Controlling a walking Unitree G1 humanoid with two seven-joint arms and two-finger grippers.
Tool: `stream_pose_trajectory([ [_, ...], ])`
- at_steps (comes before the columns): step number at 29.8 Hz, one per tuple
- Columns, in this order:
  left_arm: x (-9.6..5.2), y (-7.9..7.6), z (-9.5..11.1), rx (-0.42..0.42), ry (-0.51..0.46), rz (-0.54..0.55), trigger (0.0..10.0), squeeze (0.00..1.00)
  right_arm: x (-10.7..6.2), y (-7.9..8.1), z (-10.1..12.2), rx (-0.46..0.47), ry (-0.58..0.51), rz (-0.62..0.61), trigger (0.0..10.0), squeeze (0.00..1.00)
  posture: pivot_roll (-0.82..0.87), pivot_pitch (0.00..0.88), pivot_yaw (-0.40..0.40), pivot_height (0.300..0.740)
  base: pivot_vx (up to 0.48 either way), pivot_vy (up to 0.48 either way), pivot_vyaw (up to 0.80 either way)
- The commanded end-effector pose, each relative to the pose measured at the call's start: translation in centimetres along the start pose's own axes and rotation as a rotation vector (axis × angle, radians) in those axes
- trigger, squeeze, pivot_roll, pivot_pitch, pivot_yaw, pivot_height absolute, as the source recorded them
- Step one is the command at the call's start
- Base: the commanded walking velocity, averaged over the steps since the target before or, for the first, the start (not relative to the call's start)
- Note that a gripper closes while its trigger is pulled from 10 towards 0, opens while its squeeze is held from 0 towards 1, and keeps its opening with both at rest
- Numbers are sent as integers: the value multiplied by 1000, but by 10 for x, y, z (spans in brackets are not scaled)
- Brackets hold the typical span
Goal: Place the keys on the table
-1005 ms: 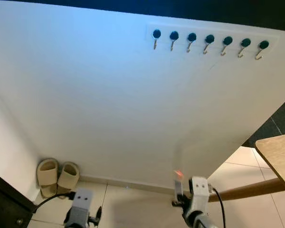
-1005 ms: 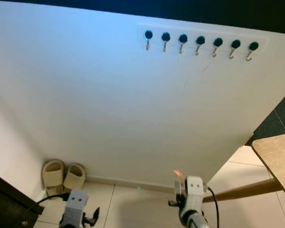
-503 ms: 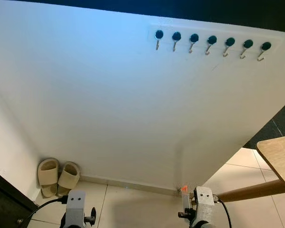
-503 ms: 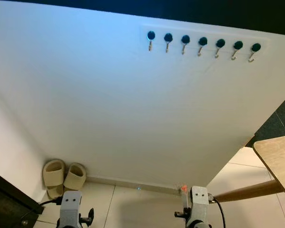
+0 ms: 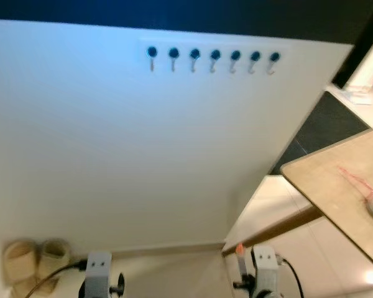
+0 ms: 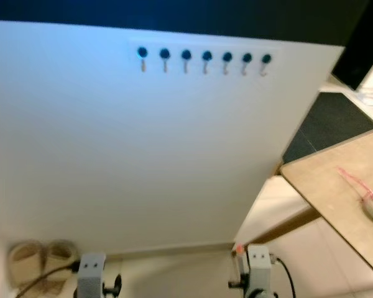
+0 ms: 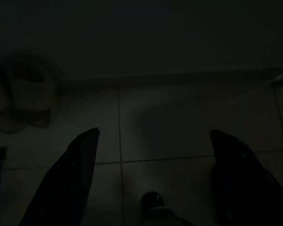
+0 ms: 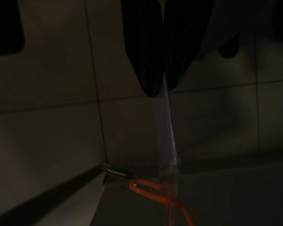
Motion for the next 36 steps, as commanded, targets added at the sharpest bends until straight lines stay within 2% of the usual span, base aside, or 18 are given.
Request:
stream_pose_trajectory([
  [1,-1,-3,-3,-15,0,-9,10000,0,-1,-4,-3,-12,7,-4,10000,0,51,76,-69,740,0,0,-800],
  [14,-2,-4,3,-57,-47,-43,10000,0,0,0,-1,-31,3,15,10000,0,54,66,-69,740,0,0,-800],
  [36,-3,-5,5,-81,-83,-63,10000,0,0,3,-4,-56,14,26,10000,0,57,74,-65,740,0,0,-800],
])
Point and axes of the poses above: a point about 5 cm out from each wrist's last joint towards the gripper, its own x axis pointing out of the wrist towards the gripper, its own z axis along the axis of the wrist's last joint, y = z × x, the point moved 3 cm from there along x, pointing out of the wrist towards the gripper, and after that the axes turned 3 degrees about -x, right-handed, at the moved point
